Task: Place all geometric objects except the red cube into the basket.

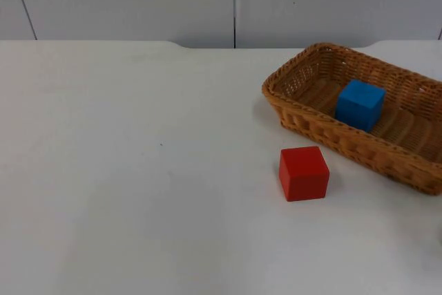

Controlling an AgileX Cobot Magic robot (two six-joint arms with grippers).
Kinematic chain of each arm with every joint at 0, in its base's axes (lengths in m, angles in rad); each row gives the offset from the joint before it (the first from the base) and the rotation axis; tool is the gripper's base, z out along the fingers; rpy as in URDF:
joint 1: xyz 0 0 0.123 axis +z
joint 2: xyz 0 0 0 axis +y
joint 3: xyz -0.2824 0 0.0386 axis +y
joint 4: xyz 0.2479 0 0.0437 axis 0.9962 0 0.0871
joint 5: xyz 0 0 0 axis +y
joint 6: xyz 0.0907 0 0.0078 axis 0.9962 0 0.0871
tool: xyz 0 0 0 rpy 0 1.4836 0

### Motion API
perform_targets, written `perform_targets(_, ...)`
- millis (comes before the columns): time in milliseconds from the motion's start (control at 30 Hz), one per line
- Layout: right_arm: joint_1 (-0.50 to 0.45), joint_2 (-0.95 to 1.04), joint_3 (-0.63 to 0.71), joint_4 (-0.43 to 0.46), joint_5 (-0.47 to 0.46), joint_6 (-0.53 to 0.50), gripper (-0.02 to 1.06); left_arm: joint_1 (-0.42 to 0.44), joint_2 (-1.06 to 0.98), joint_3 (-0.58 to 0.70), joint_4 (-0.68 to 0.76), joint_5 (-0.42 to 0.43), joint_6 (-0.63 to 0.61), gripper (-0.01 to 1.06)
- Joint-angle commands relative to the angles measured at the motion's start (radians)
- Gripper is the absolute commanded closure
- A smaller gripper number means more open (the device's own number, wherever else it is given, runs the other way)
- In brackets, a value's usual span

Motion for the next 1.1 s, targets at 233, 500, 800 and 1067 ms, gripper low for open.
perform_targets(233,0.220,0.189,0.050,-0.327,-0.112,0.482,-0.01,0.003,-0.006,0.003,-0.011,0.021,-0.008,0.00)
perform_targets(500,0.218,0.301,0.113,-0.339,-0.327,0.489,-0.01,0.003,-0.006,0.003,-0.011,-0.018,-0.008,0.00)
perform_targets(800,0.164,0.458,0.113,-0.463,-0.406,0.602,0.01,0.003,-0.006,0.003,-0.013,-0.032,-0.008,0.00)
perform_targets(1067,0.064,0.527,0.113,-0.467,-0.573,0.563,0.01,0.003,-0.006,0.003,0.000,-0.028,0.000,0.00)
